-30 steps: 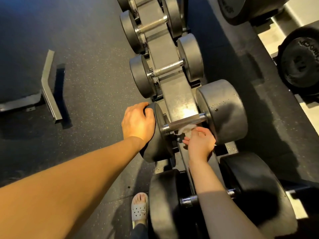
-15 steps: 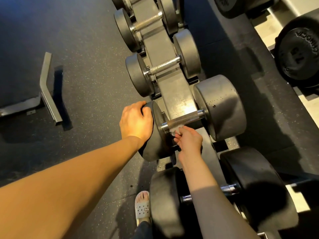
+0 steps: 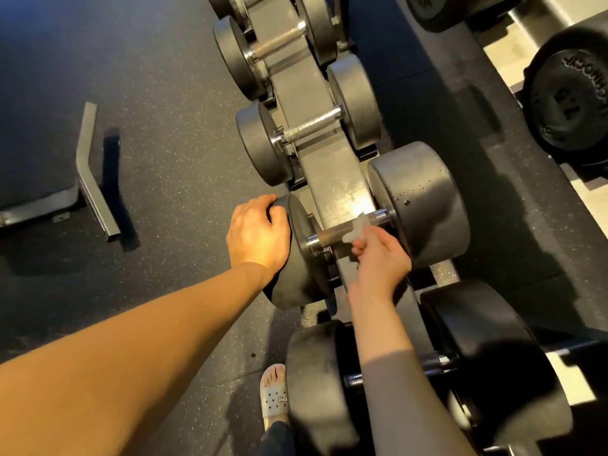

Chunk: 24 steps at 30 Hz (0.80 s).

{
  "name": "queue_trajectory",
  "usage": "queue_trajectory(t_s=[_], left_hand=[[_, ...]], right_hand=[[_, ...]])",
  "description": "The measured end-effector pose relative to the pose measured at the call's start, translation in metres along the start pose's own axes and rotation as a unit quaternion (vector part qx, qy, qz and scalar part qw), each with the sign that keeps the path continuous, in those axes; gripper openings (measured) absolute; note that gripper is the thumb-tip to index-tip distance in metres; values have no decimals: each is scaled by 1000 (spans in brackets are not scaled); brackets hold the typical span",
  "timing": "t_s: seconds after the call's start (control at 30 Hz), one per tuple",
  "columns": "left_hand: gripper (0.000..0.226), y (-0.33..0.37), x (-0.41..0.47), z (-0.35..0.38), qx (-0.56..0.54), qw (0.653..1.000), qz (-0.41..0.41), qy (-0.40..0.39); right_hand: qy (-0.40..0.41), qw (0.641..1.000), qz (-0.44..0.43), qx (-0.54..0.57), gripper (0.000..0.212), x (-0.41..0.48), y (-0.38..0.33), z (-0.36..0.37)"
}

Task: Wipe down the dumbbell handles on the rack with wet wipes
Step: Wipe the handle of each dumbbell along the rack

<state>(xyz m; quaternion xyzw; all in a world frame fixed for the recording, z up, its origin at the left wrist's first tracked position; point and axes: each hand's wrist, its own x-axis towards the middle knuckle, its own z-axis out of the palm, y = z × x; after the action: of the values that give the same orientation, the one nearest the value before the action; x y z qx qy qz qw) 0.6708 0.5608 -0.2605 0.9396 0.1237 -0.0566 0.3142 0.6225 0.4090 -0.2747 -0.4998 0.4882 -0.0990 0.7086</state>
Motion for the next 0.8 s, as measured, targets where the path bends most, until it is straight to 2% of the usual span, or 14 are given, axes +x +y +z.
queue_trajectory(t_s=[0.07,0.13,0.27,0.33,0.4,0.47,0.53,0.63,0.73,0.8], left_hand=[[55,1,0,-1,1,1000,-3,2],[57,1,0,-1,0,1000,-2,3],[57,1,1,-1,0,1000,-3,4],[56,0,2,-1,2,1000,-4,1],[56,1,2,-1,5,1000,-1,0],[56,1,2,-1,5,1000,-2,0],[57,1,2,-1,4,1000,-1,0],[57,0,3,-1,3,1000,6,-2],[54,0,2,-2,2,1000,4,-3],[54,1,1,-3,1,1000,5,-3]], right_hand=[[20,998,28,57,18,2,6,6],[0,997,67,46,27,-5,22,14],[-88,987,99,-91,16,-12,39,11],[-88,988,87,-87,13,-5,29,6],[-38,995,90,29,10,6,11,2],[14,973,132,186,12,15,0,3],[35,948,167,267,15,17,0,6],[-8,950,184,250,17,9,11,6],[-81,963,197,162,10,3,22,-2],[-97,975,174,98,6,6,21,-6]])
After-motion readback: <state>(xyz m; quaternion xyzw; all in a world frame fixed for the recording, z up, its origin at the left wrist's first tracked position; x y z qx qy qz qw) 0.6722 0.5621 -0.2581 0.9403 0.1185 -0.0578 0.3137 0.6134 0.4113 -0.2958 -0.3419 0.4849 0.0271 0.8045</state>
